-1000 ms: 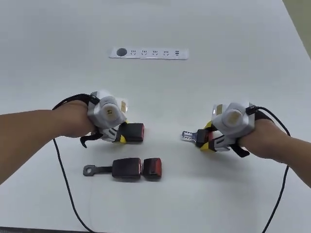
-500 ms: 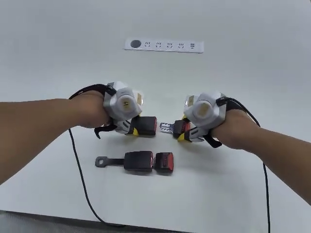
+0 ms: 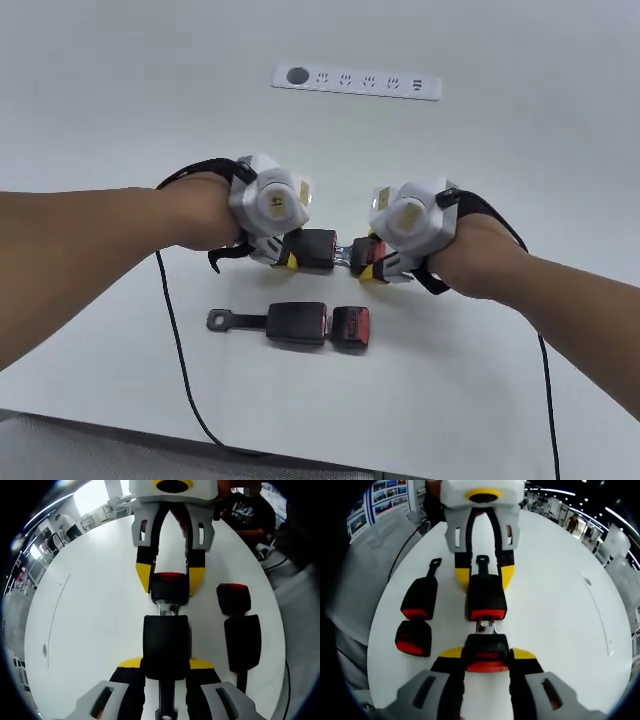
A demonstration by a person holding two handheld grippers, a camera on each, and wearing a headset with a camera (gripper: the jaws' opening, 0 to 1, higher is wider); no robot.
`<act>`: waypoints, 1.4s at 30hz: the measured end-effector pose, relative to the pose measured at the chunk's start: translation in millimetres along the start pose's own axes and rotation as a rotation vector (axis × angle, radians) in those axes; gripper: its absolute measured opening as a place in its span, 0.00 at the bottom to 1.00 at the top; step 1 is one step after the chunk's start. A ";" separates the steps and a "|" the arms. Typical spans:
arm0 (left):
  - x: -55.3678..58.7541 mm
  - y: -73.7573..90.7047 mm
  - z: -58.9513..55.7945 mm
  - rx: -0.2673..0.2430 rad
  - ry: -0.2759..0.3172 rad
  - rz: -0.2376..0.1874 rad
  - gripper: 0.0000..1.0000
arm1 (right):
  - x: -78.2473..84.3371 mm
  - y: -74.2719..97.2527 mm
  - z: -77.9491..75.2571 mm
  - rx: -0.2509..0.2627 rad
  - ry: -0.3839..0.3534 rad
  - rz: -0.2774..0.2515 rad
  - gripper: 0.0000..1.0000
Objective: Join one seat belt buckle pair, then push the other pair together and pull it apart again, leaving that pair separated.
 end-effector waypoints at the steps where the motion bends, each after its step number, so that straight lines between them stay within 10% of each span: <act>1: -0.3 -0.2 0.1 0.004 -0.004 -0.001 0.30 | -0.9 -0.8 -0.2 -0.001 0.001 -0.001 0.32; 21: 1.2 -1.7 1.8 0.014 -0.020 0.013 0.31 | -10.9 -8.6 0.7 -0.002 0.003 -0.002 0.33; 42: 5.5 -4.0 2.6 0.018 -0.016 0.042 0.31 | 43.9 34.1 6.9 0.023 -0.001 -0.012 0.35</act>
Point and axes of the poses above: the centre of the closed fingertips' face, and the gripper's own axes: y roughly backward along the fingers, z roughly to its left, x roughly out of its underside, the point moved 4 cm from there along y, roughly backward along the fingers, and after that the axes turned 7 degrees about -z, right-handed, at the moved point
